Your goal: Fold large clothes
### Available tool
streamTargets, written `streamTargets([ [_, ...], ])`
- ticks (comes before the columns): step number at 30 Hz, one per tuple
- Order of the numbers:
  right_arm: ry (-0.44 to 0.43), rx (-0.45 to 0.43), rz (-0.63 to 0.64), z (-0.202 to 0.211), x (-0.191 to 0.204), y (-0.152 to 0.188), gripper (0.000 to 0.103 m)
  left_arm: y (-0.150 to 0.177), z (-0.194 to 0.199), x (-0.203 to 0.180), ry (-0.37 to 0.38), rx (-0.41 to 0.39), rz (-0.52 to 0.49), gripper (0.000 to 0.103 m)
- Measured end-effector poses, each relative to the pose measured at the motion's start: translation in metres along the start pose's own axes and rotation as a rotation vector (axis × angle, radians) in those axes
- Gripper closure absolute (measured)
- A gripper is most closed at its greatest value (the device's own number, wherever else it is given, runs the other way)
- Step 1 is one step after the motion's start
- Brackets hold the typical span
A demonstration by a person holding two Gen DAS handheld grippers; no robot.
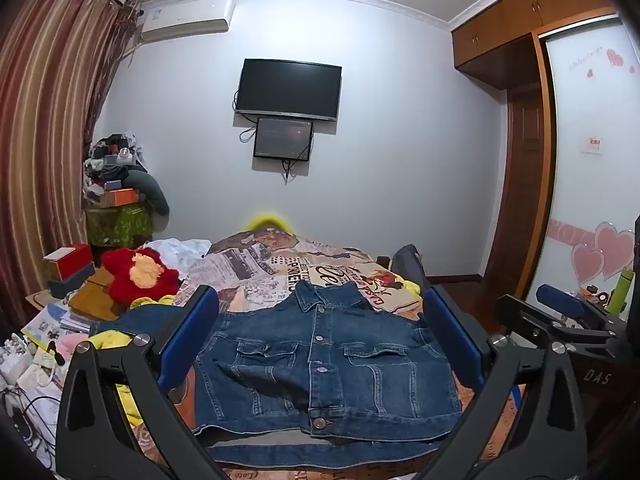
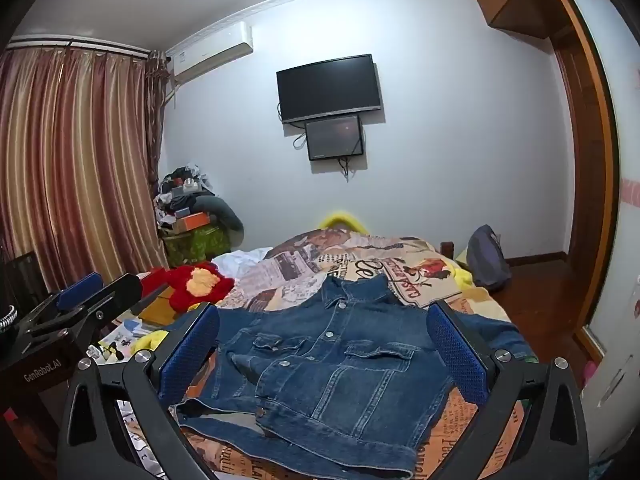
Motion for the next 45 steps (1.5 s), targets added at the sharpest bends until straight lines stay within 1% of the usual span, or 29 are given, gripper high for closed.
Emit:
streamTargets([
  [8,0.005,0.002,0.003,0.0,-0.001,0.001,0.0,0.002,0.0,0.0,-0.011,-0.005,-0.006,0.0],
  [13,-0.004,0.013,-0.011,-0.003,-0.002,0.001,0.0,0.004,0.002,-0.002,-0.007,0.002,-0.014,0.0],
  [16,-0.004,0.012,-0.011,-0.002,-0.002,0.001,0.0,0.004,-0.007,0.0,-0.008,0.009,-0.01,0.0],
  [21,-0.004,0.013,-0.009,-0.002,-0.001,0.001,0.0,0.003,-0.008,0.002,-0.006,0.014,-0.007,0.0],
  [45,-0.002,0.013,-0.011,-0.003,-0.003,0.0,0.0,0.002,-0.006,0.0,-0.004,0.01,-0.016,0.0],
])
Point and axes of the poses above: each gripper's, at about its wrist camera, not at the fingertips, and z roughly against the way its jaws point, x to its left, y to its underside, the point moved 4 cm from there along -z, roughly the way its jaws point, and after that the axes turned 9 degrees about x, right-handed, at the moved point
